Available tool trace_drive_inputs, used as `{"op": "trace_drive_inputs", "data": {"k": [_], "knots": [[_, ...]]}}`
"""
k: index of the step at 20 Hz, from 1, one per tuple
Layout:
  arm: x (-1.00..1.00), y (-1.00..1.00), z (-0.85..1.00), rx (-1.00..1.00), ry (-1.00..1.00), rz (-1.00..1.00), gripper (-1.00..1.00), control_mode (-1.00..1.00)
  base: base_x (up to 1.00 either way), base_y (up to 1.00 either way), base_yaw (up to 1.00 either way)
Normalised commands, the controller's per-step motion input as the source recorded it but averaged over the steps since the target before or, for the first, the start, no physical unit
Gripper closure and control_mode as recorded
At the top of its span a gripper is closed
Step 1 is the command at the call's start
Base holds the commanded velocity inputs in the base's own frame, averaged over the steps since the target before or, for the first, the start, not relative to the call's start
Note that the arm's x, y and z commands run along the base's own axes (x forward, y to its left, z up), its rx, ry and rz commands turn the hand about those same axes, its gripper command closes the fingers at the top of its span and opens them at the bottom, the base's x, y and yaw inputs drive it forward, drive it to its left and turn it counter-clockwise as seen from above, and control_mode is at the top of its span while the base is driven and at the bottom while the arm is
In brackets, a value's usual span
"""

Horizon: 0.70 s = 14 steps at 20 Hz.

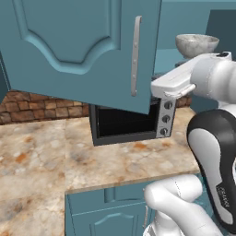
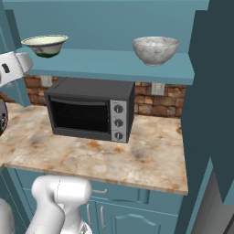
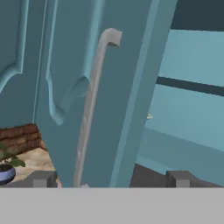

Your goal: Move the bowls from the cabinet to the plates on the dining table.

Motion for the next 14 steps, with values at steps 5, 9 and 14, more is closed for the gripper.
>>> {"op": "trace_drive_inputs", "data": {"k": [5,9,14], "knots": [[0.00,-0.49,0.20,0.07,-0.02,0.06,-1.00,-1.00,0.00,0.00,0.00],[0.00,-0.49,0.14,0.07,0.00,0.05,-1.00,-1.00,0.00,0.00,0.00],[0.04,-0.42,0.04,0.06,0.00,0.04,-1.00,-1.00,0.00,0.00,0.00]]}}
